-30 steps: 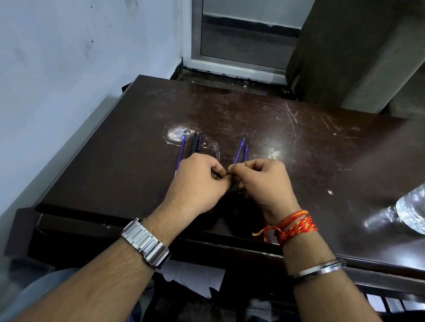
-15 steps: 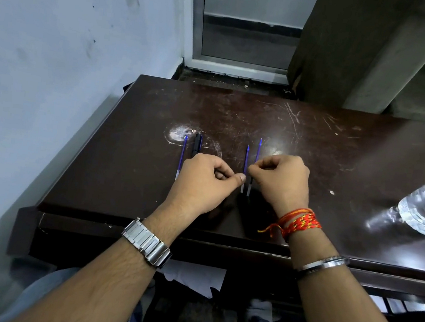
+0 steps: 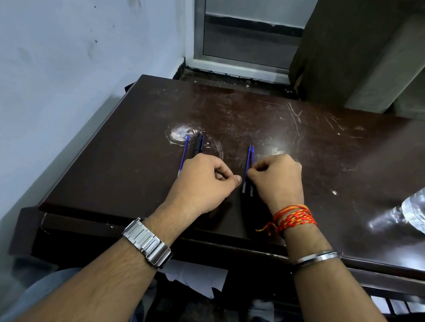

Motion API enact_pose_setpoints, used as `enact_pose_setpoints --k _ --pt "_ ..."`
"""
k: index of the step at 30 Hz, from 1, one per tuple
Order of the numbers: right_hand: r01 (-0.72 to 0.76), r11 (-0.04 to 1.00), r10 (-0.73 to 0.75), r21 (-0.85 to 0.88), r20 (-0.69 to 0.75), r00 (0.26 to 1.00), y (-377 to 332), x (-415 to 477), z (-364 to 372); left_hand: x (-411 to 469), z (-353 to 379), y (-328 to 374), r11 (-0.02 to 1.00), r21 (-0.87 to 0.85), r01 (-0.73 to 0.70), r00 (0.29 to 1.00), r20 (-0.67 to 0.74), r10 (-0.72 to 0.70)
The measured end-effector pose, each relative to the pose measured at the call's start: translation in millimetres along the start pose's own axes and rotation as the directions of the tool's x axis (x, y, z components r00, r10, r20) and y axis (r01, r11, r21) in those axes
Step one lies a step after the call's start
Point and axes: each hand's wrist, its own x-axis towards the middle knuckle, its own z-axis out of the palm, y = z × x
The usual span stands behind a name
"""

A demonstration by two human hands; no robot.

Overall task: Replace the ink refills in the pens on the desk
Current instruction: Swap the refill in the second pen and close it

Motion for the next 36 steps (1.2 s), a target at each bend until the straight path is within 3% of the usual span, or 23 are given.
enact_pose_setpoints --k 8,15,22,32,36 --pt "0.011 1.0 -0.011 0.018 -0.028 1.0 1 -1 0 6 -10 -2 0.999 0.014 0.048 0.997 -0.066 -0.047" --pt "0.033 0.998 -0.028 0.058 -0.087 0.996 -1 -2 0 24 -46 -21 0.963 0.157 0.217 0.941 -0.296 -0.164" --pt "0.064 0.995 -0.057 0.079 -0.086 0.995 -3 -6 1 29 -48 -29 0.885 0.304 0.353 0.932 -0.202 -0.302" --pt "0.119 0.983 -0.109 0.141 -0.081 0.991 -5 -11 6 27 -42 -22 0.859 0.449 0.246 0.969 -0.136 -0.206" --pt "0.029 0.929 -0.036 0.369 0.013 0.999 -6 -12 12 22 -39 -12 0.944 0.308 0.119 0.973 -0.225 -0.05"
